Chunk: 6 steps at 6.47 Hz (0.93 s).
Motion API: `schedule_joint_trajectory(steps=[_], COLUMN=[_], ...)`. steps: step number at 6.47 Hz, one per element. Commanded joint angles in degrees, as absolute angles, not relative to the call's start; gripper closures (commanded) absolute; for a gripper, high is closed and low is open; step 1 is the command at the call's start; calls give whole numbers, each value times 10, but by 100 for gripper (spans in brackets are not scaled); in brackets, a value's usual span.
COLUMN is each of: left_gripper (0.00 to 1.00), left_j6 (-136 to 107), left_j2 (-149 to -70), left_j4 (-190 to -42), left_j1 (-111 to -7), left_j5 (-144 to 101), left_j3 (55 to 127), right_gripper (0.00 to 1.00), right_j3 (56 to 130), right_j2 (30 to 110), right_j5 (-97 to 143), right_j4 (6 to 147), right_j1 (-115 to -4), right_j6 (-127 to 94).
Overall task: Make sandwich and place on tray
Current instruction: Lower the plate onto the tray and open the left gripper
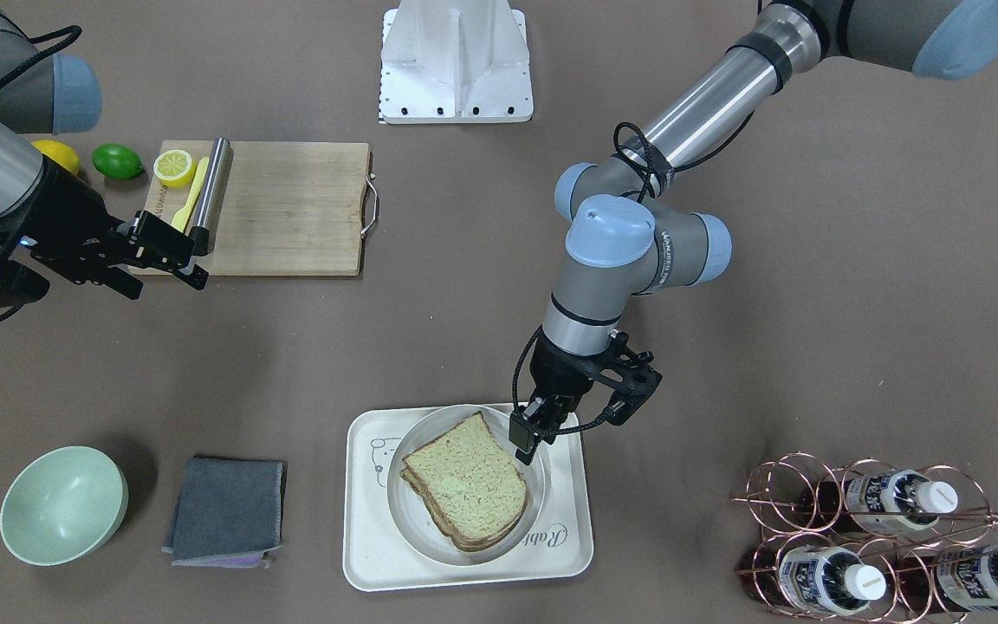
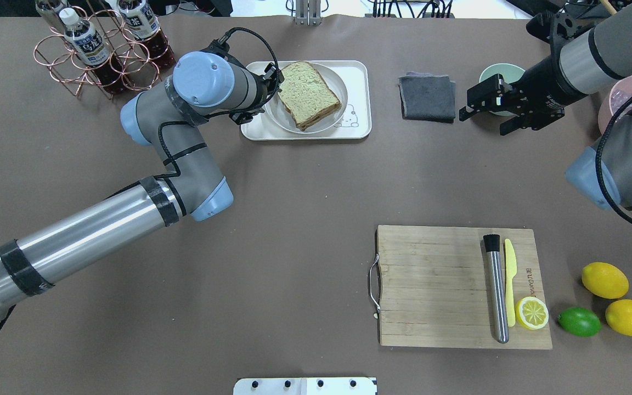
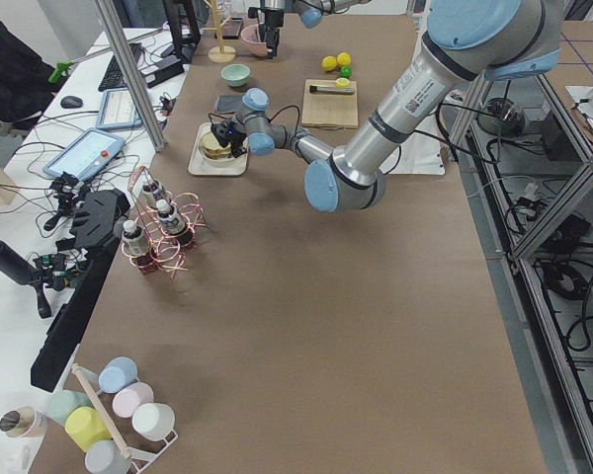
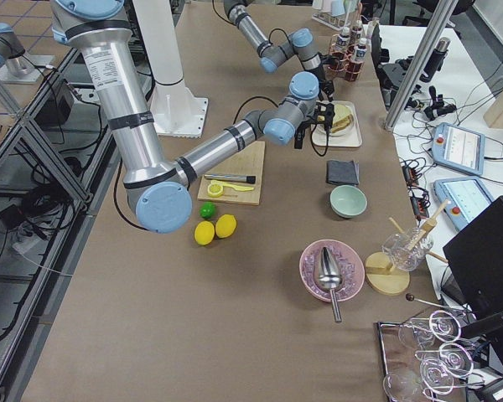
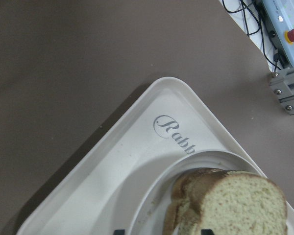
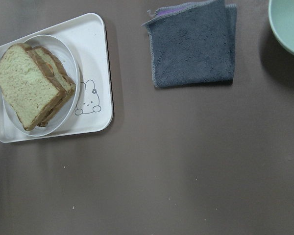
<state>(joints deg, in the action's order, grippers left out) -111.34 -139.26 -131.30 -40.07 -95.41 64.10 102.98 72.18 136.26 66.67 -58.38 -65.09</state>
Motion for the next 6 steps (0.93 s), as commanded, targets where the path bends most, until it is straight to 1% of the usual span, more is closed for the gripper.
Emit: schedule_joint_trajectory(steps=[1, 2, 3, 4, 5, 6], left_gripper=[2, 2, 2, 2, 2, 2], left_j6=[-1111, -1111, -1087, -1027, -970, -893], left_j2=[-1350, -1333, -1317, -1299, -1276, -1240], left_j4=[-1300, -1259, -1183, -1062, -963, -917], left_j1=[-402, -407, -409, -410, -425, -445], left_j5=[-974, -1003, -1004, -1003, -1002, -1004], left_j3=[719, 769, 845, 947, 1030, 1084], right_gripper=[1, 1, 1, 0, 1, 0], right_j3=[1034, 1033, 1034, 1032, 1034, 1034], right_j2=[726, 727, 737, 743, 764, 796], right_j5=[1365, 1367, 1367, 1367, 1367, 1366], right_j4=[667, 673, 674, 676, 676, 677], right_j1=[-588, -598, -605, -613, -626, -642], right_j6=[-650, -647, -644, -642, -619, -567])
